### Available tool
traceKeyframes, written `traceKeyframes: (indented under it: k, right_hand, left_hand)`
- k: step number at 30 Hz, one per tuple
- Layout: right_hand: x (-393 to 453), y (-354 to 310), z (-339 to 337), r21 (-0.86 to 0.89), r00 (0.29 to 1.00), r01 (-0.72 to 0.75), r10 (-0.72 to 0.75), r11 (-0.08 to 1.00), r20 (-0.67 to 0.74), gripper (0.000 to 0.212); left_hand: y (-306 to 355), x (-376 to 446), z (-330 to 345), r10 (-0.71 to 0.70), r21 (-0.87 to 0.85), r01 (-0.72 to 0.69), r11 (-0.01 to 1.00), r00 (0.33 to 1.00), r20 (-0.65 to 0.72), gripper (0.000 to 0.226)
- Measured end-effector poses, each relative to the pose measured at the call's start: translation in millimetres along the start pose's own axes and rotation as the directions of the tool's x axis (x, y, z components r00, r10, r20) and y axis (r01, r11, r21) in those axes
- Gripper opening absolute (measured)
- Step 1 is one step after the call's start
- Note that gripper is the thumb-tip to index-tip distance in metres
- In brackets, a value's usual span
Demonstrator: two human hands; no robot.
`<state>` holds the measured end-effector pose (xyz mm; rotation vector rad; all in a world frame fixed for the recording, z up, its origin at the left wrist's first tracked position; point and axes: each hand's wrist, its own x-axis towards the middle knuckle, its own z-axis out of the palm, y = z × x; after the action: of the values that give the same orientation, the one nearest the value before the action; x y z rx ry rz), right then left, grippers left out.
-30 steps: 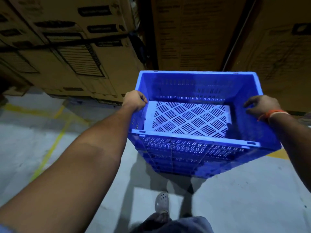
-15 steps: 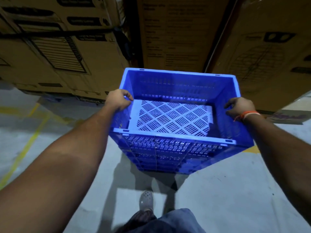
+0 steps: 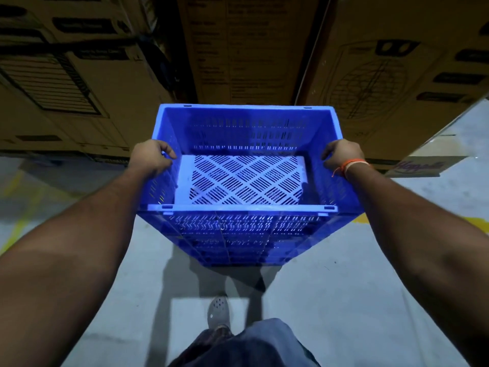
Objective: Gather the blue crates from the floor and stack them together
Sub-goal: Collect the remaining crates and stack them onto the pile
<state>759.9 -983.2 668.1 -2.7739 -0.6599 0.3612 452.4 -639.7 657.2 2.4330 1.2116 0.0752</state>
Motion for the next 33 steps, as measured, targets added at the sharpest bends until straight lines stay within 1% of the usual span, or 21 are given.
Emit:
traceKeyframes:
  k: [4,9,12,15,18,25,33]
  right_hand:
    - [3.5,-3.6,1.2,0.004,1.0,-0.015,0.015,1.0,-0.027,0.008]
    - [0.7,-3.7,4.4,-0.022,0.998,-0.032,0.031,0.999,-0.047,0.008]
    - [1.0,0.8,2.5,-0.003,0.999,-0.022,0.022,1.0,-0.04,0.011]
    - [2.5,-0.4,1.3,0.001,0.999,-0.012,0.012,1.0,-0.036,0.009]
    - [0.8,-1.8,2.2,-0.016,0.999,-0.019,0.019,1.0,-0.04,0.009]
    - [2.5,0.0,3.6,-0.022,0.999,-0.025,0.024,0.999,-0.04,0.011]
    - [7.6,-0.4,4.4,-0.015,0.999,-0.034,0.034,0.999,-0.033,0.011]
  left_hand:
    - [0.0,7.6,-3.2,-0.023,0.013,0.022,1.0,1.0,0.018,0.017]
    - [1.6,9.0,-4.8,-0.013,0.038,0.012,0.999,1.0,0.012,0.018]
    - [4.5,4.6,-2.1,-0.013,0.038,0.013,0.999,1.0,0.002,0.018]
    - [2.7,0.6,-1.3,-0.014,0.03,0.015,0.999,1.0,-0.007,0.017]
    - [1.9,2.1,-2.1,-0.028,0.018,0.028,0.999,1.0,0.001,0.021]
    - [1.6,2.6,-0.9,-0.03,0.016,0.03,0.999,1.0,0.004,0.022]
    - [3.1,8.5,0.4,-0.065,0.007,0.065,0.998,0.998,0.007,0.022]
